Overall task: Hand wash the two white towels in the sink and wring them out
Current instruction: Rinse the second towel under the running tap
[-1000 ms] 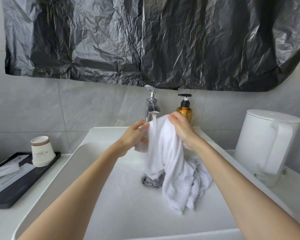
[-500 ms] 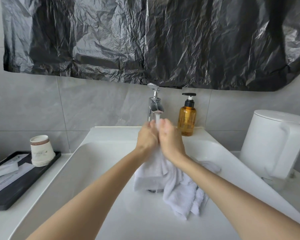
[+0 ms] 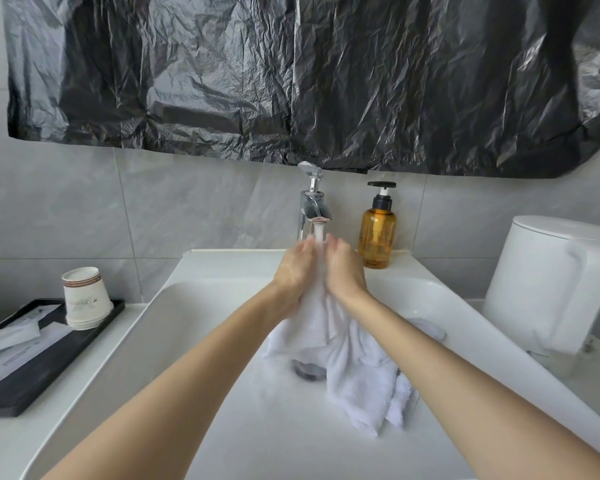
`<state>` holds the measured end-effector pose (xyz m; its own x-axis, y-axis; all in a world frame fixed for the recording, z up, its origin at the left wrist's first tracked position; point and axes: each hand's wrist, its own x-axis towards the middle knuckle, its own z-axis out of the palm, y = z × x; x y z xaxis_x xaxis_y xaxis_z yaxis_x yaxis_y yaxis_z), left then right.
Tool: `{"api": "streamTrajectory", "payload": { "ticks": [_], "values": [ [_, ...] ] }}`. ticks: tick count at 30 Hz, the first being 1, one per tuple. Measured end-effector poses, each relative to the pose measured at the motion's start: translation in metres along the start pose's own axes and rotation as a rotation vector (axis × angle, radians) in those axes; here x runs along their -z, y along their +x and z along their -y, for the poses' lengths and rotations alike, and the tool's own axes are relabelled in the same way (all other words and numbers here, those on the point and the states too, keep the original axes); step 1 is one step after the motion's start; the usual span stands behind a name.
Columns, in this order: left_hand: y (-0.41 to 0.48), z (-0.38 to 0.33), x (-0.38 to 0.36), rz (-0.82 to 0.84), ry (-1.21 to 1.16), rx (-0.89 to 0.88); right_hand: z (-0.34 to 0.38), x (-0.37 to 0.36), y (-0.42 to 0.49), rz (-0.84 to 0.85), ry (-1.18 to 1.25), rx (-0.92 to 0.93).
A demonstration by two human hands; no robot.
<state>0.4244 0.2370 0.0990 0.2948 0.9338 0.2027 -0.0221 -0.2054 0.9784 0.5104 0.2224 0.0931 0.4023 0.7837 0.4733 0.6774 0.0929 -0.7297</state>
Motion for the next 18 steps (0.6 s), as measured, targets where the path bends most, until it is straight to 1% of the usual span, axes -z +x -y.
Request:
{"api": "streamTrajectory", "payload": {
  "ticks": [1, 2, 4, 6, 7, 9, 12, 14, 15, 16, 18],
  "values": [
    [0.0, 0.001, -0.002, 0.028, -0.003, -0.012, -0.003, 0.0, -0.005, 0.0, -0.048, 0.007],
    [0.001, 0.002, -0.001, 0.023, -0.005, -0.012, -0.005, 0.0, -0.013, 0.008, -0.059, 0.041],
    [0.005, 0.001, 0.005, -0.041, -0.007, 0.01, -0.003, 0.001, -0.027, 0.053, 0.082, 0.144],
    [0.006, 0.0, 0.011, -0.086, -0.044, 0.031, 0.002, 0.007, -0.028, 0.143, 0.248, 0.209],
    [0.007, -0.002, 0.014, -0.117, -0.08, 0.041, 0.001, 0.011, -0.021, 0.174, 0.311, 0.201],
    [0.012, -0.006, 0.023, -0.176, -0.169, 0.037, -0.003, 0.024, -0.007, 0.244, 0.378, 0.111],
    [0.018, -0.011, 0.03, -0.178, -0.216, -0.036, -0.017, 0.043, 0.002, 0.448, 0.292, -0.051],
    [0.02, -0.01, 0.03, -0.155, -0.224, -0.072, -0.02, 0.047, 0.004, 0.528, 0.229, -0.08],
    [0.019, -0.01, 0.03, -0.152, -0.227, -0.084, -0.018, 0.048, 0.004, 0.512, 0.201, -0.059],
    [0.019, -0.008, 0.03, -0.156, -0.218, -0.094, -0.015, 0.048, 0.005, 0.461, 0.194, -0.022],
    [0.018, -0.005, 0.032, -0.15, -0.115, -0.114, -0.009, 0.045, 0.004, 0.293, 0.273, 0.03]
  ]
}}
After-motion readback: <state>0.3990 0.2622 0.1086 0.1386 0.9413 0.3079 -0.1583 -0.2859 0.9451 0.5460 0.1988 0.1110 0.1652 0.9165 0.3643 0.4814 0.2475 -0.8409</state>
